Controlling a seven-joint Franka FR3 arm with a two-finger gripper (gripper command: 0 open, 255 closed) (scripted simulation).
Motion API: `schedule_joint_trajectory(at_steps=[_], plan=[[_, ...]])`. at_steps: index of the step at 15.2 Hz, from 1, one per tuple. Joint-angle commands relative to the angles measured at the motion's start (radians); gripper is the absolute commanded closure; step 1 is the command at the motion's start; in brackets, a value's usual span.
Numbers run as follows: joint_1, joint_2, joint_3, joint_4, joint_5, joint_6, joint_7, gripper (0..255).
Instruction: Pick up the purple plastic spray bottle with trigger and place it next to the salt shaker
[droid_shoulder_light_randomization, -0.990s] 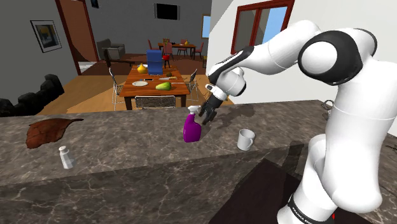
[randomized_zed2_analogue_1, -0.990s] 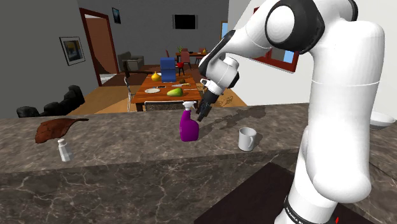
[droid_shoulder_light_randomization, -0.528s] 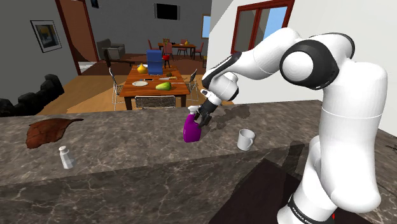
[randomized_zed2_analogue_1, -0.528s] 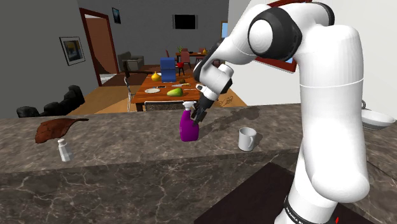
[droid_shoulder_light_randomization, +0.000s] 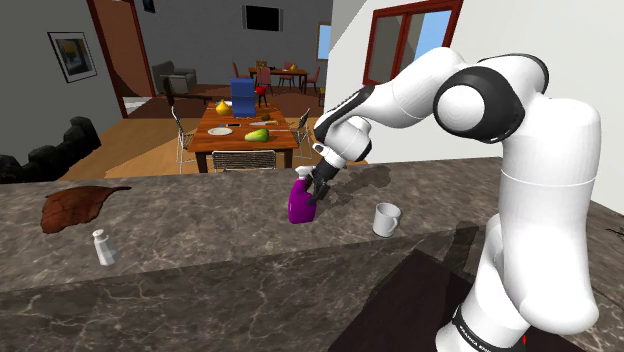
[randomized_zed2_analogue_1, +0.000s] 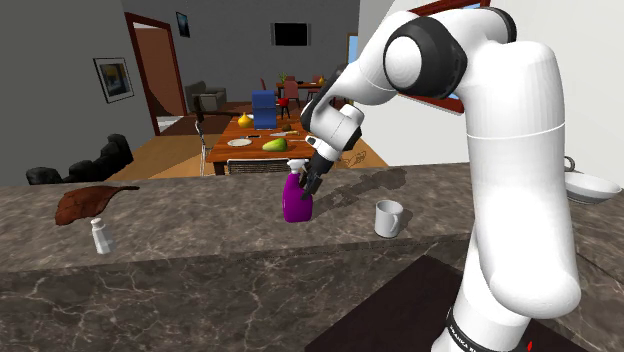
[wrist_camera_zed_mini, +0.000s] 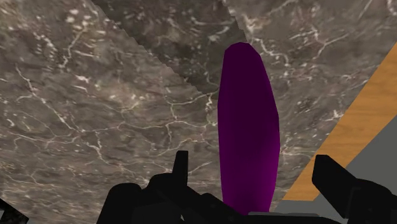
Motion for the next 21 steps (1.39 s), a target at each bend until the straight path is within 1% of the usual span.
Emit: schedule_joint_trajectory(at_steps=[1,2,11,21], plan=[[0.000,0.000,0.000,0.000,0.000,0.000,0.000,0],[0.000,0.000,0.000,0.000,0.000,0.000,0.000,255],[0.000,0.000,0.000,0.000,0.000,0.000,0.000,255],[0.032,-0.103,-0.039,0.011,-0.134,-0.040,0.124,255]])
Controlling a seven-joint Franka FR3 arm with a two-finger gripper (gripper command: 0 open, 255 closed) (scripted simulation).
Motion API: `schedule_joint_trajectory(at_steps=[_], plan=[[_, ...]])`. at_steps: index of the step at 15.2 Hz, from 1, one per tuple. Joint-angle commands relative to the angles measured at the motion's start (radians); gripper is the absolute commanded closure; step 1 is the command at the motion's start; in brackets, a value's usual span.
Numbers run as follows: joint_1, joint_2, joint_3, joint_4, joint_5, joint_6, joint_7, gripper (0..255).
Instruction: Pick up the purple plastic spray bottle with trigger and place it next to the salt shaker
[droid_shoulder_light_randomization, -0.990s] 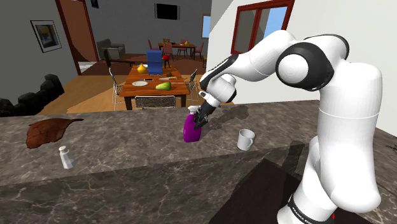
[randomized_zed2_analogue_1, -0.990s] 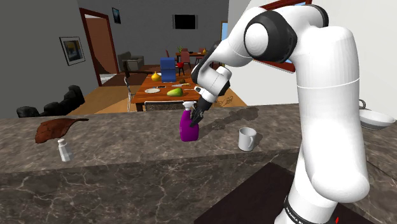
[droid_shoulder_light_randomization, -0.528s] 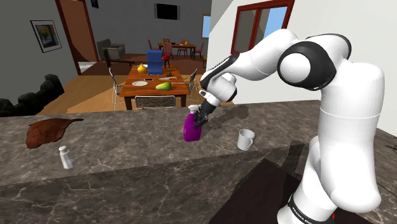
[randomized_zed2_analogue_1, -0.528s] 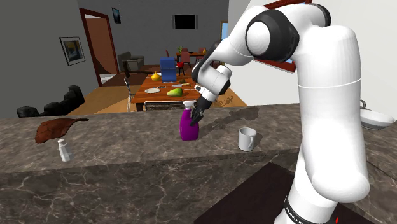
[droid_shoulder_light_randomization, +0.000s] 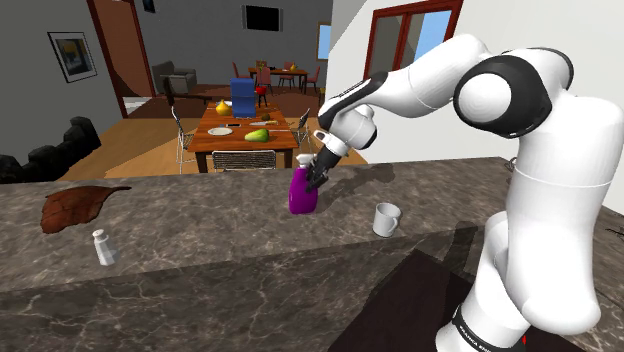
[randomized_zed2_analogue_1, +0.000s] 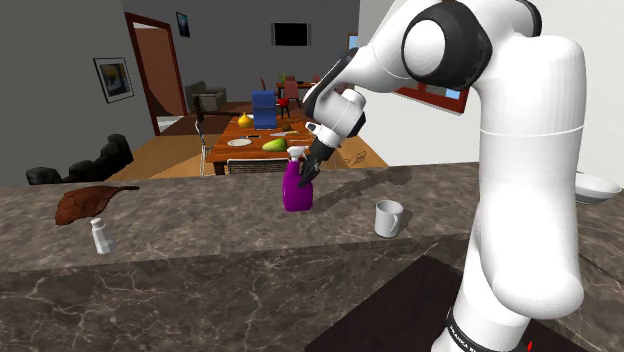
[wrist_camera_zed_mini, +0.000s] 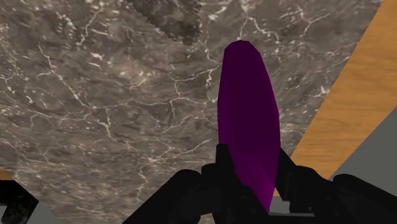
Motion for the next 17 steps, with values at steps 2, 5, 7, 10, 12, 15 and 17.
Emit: schedule_joint_trajectory(at_steps=[2,5,7,10,12,15,17], plan=[[0.010,-0.032,-0.009,0.006,-0.042,-0.014,0.041,255],[0.016,-0.059,-0.017,0.016,-0.080,-0.030,0.077,255],[0.020,-0.077,-0.021,0.023,-0.104,-0.041,0.101,255],[0.024,-0.102,-0.027,0.035,-0.140,-0.059,0.137,255],[0.027,-0.118,-0.029,0.045,-0.162,-0.072,0.159,255],[0.030,-0.140,-0.032,0.061,-0.194,-0.094,0.193,255],[0.031,-0.154,-0.034,0.073,-0.214,-0.109,0.214,255]])
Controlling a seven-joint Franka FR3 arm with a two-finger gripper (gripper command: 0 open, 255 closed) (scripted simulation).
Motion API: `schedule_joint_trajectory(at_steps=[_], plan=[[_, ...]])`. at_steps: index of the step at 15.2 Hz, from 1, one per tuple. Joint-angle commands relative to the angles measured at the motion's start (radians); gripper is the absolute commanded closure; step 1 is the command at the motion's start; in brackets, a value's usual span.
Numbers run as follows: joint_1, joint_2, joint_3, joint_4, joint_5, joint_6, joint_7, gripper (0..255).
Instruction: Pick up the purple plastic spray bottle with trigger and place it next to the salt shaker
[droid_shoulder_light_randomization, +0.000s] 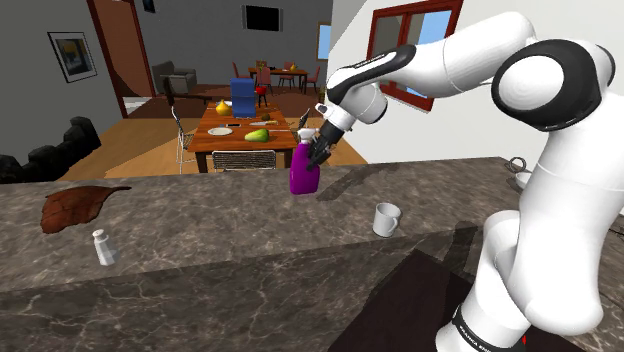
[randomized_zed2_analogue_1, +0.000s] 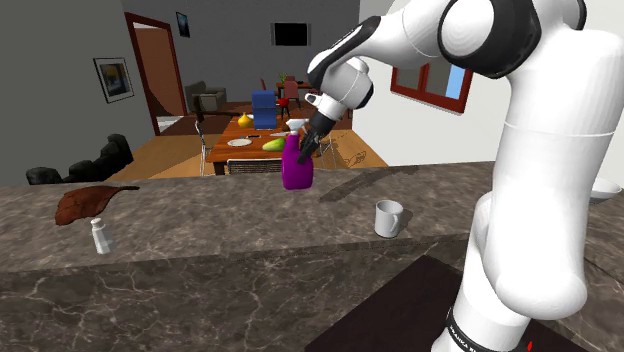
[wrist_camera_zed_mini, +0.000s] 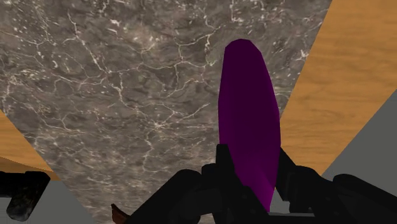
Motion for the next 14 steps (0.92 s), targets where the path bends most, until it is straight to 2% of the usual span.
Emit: schedule_joint_trajectory(at_steps=[1,14], plan=[[0.000,-0.008,-0.002,0.017,-0.017,-0.018,0.019,255],[0.001,-0.070,-0.003,0.123,-0.114,-0.133,0.138,255]])
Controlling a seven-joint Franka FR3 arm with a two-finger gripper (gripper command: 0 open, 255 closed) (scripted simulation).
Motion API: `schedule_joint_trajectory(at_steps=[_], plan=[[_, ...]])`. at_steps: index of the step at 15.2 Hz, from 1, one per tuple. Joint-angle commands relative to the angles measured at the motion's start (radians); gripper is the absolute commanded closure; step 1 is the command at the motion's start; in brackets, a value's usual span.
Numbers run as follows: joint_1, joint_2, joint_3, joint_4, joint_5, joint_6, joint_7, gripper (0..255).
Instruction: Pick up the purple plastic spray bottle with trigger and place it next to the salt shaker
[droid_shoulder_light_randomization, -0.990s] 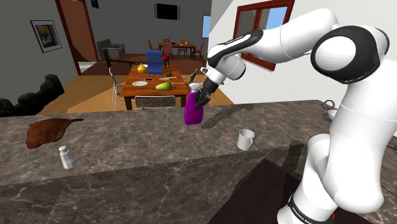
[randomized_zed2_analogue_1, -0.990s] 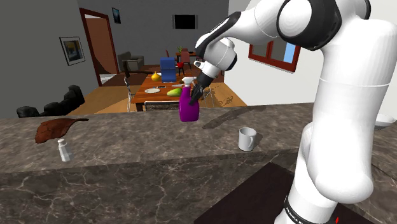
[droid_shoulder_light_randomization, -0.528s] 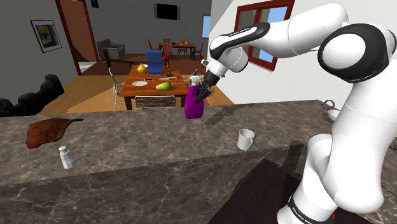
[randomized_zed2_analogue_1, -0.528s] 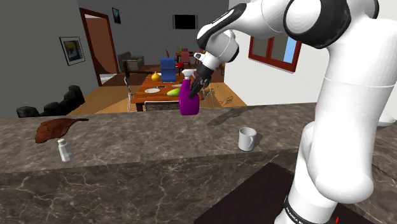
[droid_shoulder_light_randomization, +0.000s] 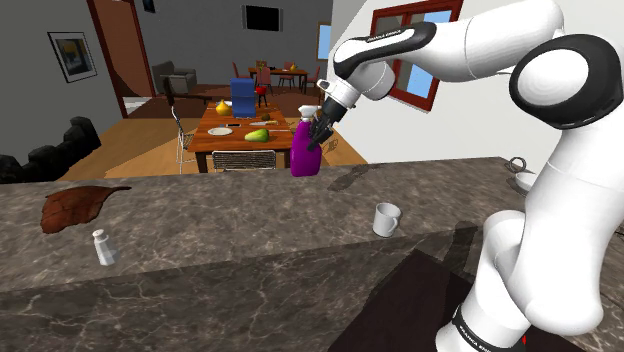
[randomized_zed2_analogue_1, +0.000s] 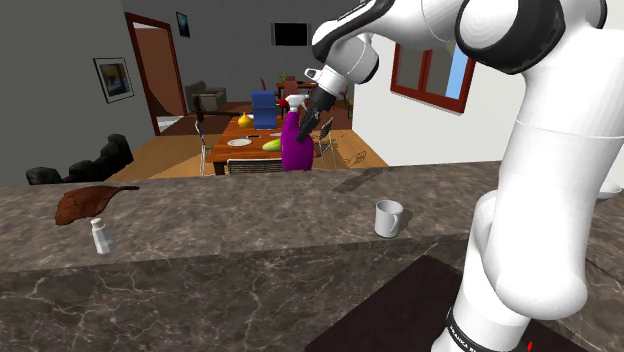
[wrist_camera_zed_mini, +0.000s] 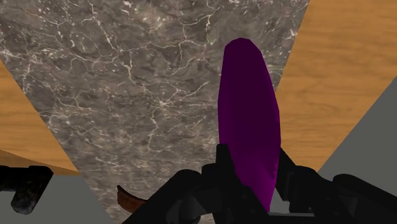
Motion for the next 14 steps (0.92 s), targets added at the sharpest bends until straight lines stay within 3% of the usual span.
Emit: schedule_joint_trajectory(at_steps=[1,14], plan=[[0.000,-0.008,0.000,0.020,-0.013,-0.021,0.018,255],[-0.004,-0.022,-0.002,0.172,-0.058,-0.162,0.107,255]])
